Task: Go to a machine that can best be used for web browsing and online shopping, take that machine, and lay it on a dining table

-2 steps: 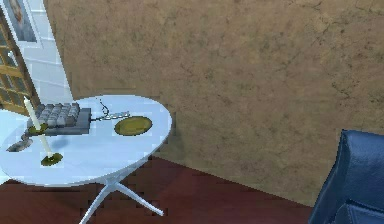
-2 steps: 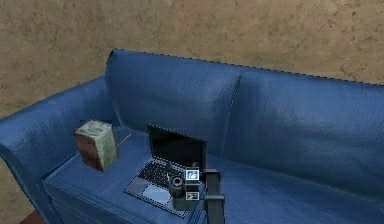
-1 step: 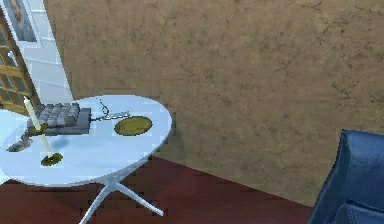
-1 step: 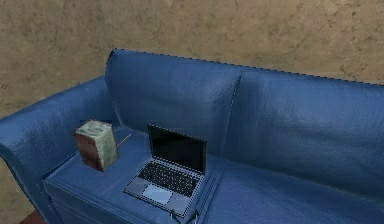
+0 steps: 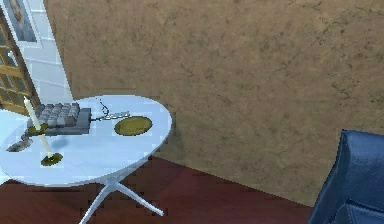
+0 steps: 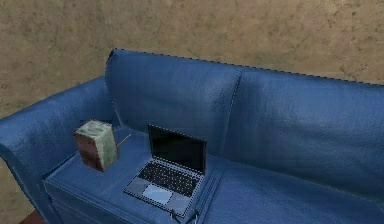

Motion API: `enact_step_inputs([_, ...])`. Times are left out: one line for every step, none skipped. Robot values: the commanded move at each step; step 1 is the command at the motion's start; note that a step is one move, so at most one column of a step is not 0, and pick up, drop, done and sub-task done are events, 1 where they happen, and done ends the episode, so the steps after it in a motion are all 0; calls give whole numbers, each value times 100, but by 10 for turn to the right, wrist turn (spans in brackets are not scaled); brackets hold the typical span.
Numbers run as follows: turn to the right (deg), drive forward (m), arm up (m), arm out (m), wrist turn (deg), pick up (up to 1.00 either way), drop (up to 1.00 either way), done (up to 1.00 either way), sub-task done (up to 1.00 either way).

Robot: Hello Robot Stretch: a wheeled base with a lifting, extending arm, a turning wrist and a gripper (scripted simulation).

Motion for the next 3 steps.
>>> enact_step_inputs([0,0,10,0,0,0,0,0,0])
enact_step_inputs([0,0,46,0,0,0,0,0,0])
enact_step_inputs([0,0,0,0,-450,0,0,0,0])
